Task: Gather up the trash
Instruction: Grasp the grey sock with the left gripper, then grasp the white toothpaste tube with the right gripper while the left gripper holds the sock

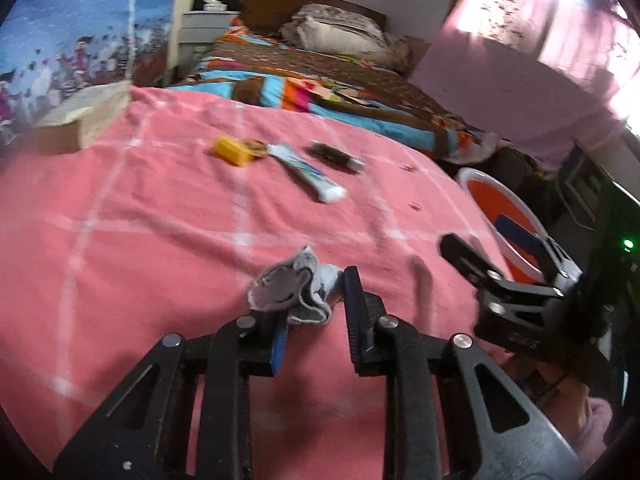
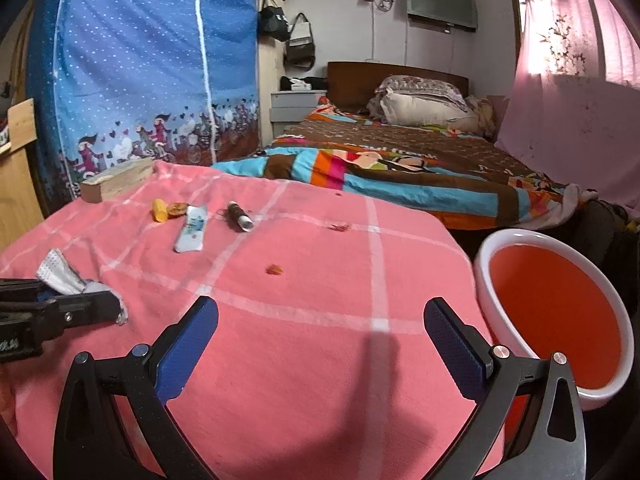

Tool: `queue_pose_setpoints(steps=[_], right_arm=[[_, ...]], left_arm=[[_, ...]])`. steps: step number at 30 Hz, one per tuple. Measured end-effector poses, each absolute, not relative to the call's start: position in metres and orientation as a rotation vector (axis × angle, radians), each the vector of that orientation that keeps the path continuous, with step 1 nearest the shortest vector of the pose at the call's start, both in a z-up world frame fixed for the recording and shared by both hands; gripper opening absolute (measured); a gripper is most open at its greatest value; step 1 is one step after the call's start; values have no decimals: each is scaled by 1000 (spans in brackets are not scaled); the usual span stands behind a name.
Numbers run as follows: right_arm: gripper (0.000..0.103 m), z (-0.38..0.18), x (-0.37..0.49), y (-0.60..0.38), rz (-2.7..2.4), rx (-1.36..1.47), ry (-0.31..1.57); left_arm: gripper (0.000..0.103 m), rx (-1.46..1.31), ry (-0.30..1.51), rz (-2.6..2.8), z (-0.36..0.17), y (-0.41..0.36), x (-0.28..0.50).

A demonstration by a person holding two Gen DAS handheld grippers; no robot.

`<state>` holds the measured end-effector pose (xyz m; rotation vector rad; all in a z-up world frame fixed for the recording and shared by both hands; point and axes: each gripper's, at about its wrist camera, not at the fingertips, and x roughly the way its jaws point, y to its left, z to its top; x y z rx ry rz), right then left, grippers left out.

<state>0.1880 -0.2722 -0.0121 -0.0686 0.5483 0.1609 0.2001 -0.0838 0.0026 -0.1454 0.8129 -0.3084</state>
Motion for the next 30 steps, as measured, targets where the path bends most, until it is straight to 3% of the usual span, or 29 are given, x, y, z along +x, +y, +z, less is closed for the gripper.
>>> queue_pose_setpoints(steps=[6,11,13,15,18,25,27,30], right_arm=[[103,-7,206,-258,225,-26,564],[102,-1,227,-243,298,23,574],[93,1,230,-235,313,8,563],[73,3,236,-222,340,-22,571],[56,-3,251,-205,384,-49,629],[37,-15,265,-191,449,-78,727],[22,-17,263,-190,445,-82,730],[21,-17,259,-192,445,-78,721]], left_arm=[[31,-71,732,-131,12,-49,210],[31,-187,780,-129,-2,-22,218],[31,-206,787,-136,-4,-21,219],[31,-204,787,-139,-5,-23,220],[32,-195,794,-142,-6,-25,221],[32,-219,798,-153,-7,-22,219],[32,-215,795,-151,-6,-22,219],[32,-213,793,-152,-7,-20,221]])
